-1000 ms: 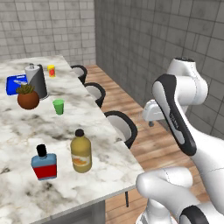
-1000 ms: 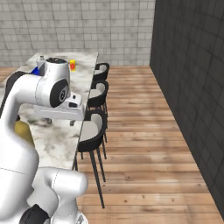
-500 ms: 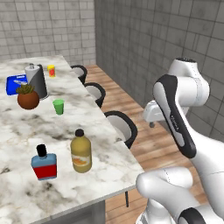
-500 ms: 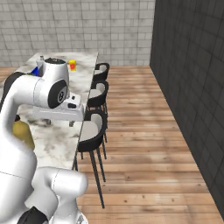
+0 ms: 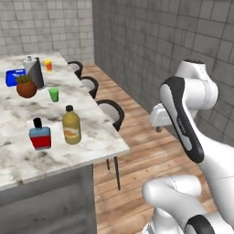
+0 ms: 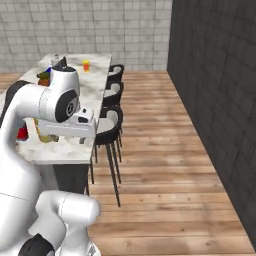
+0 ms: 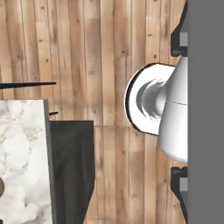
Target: Place the drinks on the dining counter in a tight cluster.
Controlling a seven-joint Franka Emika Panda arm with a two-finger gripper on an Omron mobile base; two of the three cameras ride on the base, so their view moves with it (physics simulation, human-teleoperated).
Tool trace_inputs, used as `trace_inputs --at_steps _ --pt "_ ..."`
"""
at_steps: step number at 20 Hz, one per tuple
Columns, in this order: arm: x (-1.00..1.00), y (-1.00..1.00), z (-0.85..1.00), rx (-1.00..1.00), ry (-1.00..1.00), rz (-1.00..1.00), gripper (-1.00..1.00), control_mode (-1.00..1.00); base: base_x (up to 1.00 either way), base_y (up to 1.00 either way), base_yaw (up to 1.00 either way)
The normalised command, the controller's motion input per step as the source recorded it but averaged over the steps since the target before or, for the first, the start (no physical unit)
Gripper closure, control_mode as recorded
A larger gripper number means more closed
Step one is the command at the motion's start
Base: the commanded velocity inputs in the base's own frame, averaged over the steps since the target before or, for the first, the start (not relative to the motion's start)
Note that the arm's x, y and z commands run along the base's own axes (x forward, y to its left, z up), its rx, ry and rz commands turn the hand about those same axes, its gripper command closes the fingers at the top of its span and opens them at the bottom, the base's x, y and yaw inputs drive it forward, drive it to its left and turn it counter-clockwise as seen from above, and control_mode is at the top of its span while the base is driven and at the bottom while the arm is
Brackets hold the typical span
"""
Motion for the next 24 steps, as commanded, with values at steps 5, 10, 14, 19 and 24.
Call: trace_inputs --at_steps 5,10,14,19,24 --pt "0.0 0.0 0.0 0.0 0.0 0.0 -1.0 1.0 -0.48 0.65 0.47" --pt "0.0 0.0 0.0 0.0 0.0 0.0 -1.0 1.0 0.03 0.59 0.83" --pt "0.0 0.0 0.0 0.0 0.0 0.0 -1.0 1.0 0.16 0.35 0.89" --pt "0.0 0.0 0.0 0.0 0.0 0.0 -1.0 1.0 0.2 0.31 0.91" --pt "0.0 0.0 0.0 0.0 0.0 0.0 -1.0 1.0 0.2 0.32 0.93"
